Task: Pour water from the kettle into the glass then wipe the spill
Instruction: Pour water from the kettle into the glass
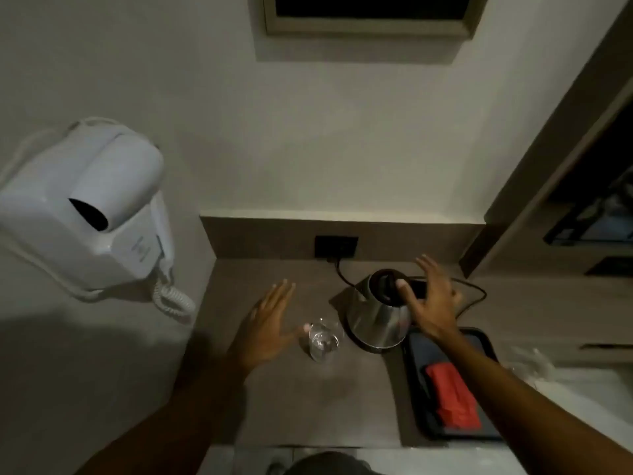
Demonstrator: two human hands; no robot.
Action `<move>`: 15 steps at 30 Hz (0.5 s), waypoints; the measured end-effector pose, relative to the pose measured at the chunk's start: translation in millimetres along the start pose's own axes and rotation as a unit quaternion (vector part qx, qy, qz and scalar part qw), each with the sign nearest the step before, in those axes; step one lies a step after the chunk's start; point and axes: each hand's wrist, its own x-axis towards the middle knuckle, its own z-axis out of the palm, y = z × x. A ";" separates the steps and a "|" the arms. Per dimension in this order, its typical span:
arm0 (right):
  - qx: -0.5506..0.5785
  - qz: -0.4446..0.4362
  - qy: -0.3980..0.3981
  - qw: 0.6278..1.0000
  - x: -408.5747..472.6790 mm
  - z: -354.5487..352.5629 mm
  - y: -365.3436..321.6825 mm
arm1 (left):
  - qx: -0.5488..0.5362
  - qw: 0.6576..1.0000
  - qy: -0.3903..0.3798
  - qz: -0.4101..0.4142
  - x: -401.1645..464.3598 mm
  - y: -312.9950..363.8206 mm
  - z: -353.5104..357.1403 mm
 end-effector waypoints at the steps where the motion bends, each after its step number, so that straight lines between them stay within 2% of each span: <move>1: 0.028 0.041 0.020 0.999 3.1 -1.5 7.5 | -0.026 0.999 -0.029 -0.022 -3.3 -4.3 6.5; 4: 0.142 0.163 0.027 0.976 14.1 -10.9 28.8 | -0.079 0.989 -0.099 -0.071 -7.5 -15.0 26.1; 6: 0.187 0.199 -0.034 0.961 21.7 -10.7 35.4 | -0.104 0.985 -0.108 -0.085 -4.6 -15.0 39.3; 8: 0.200 0.191 -0.079 0.958 27.2 -6.6 38.2 | -0.118 0.982 -0.118 -0.088 0.3 -14.4 50.8; 11: 0.236 0.180 -0.075 0.952 34.2 2.3 50.0 | -0.145 0.975 -0.134 -0.098 5.6 -13.8 71.3; 15: 0.240 0.204 -0.065 0.947 49.9 10.9 55.4 | -0.188 0.971 -0.081 -0.123 10.3 -13.0 88.8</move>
